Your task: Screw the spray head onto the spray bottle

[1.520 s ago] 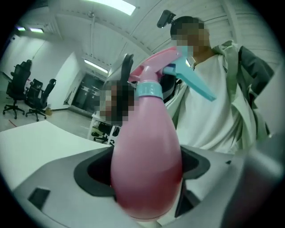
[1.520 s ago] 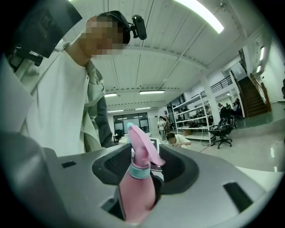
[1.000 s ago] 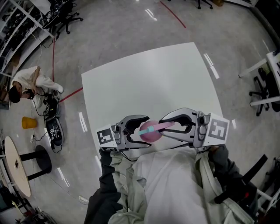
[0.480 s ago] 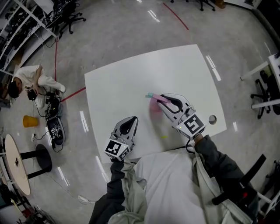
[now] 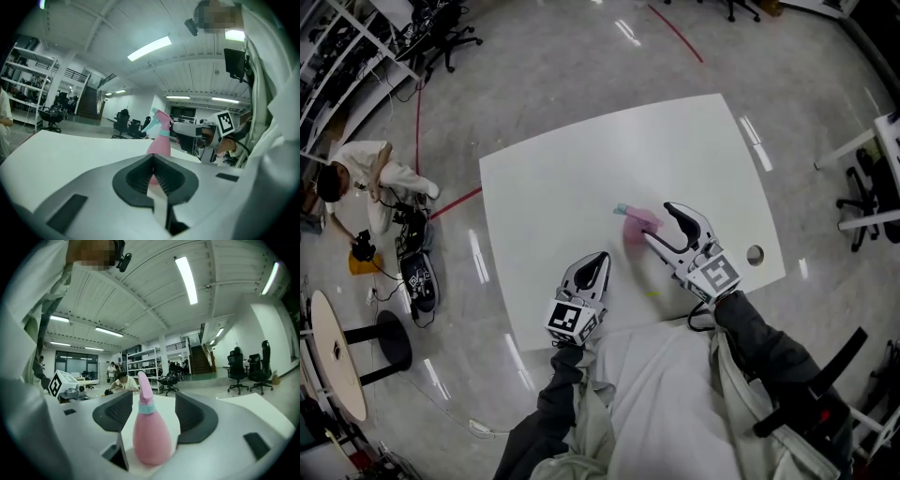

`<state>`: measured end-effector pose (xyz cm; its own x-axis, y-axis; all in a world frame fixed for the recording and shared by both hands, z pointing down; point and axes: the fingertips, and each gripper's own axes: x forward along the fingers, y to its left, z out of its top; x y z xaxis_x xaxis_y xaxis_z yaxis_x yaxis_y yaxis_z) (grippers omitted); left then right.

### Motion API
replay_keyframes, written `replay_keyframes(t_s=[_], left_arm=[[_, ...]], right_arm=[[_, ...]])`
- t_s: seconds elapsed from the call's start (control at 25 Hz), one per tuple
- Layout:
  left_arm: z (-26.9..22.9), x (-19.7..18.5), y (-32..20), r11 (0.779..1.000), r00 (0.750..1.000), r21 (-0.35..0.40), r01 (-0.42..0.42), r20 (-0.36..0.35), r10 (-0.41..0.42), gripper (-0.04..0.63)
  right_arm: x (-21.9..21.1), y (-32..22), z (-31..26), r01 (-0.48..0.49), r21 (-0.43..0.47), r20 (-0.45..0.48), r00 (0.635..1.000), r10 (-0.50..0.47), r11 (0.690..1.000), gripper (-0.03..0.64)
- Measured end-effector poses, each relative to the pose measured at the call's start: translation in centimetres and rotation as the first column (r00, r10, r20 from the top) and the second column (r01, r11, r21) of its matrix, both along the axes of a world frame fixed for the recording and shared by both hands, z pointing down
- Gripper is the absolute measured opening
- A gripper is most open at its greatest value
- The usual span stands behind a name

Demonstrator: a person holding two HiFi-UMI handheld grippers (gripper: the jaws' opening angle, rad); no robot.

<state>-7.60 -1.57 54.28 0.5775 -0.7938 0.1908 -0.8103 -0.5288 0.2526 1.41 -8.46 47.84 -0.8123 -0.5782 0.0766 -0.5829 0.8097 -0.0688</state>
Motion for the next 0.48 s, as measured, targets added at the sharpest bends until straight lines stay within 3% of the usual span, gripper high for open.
replay_keyframes(t_s=[0.24,0.32,0.4,0.48], left_arm=[[1.3,0.3,0.9,0.998,0.999,-0.056,0.021,-0.023,-0.022,0.008],[1.6,1.3,0.8,0.997,0.999,-0.075,0.032,-0.035,-0.035,0.008],[1.8,1.8,0.9,0.996,0.999,-0.081,0.030,-0.037,-0.033,0.008],[2.0,1.7,1.1,0.996,0.999,-0.084,0.018,-0.035,-0.021,0.008]], right_arm=[[4.4,0.6,5.8,-0.128,-0.187,-0.134,0.986,0.104,0.974,0.257],[6.0,0.7,5.9,-0.167,-0.225,-0.109,0.983,0.146,0.960,0.169],[6.5,1.2,5.7,-0.189,-0.217,-0.113,0.979,0.168,0.958,-0.002],[5.6,2.0,5.7,-0.190,-0.190,-0.144,0.976,0.164,0.963,-0.005]])
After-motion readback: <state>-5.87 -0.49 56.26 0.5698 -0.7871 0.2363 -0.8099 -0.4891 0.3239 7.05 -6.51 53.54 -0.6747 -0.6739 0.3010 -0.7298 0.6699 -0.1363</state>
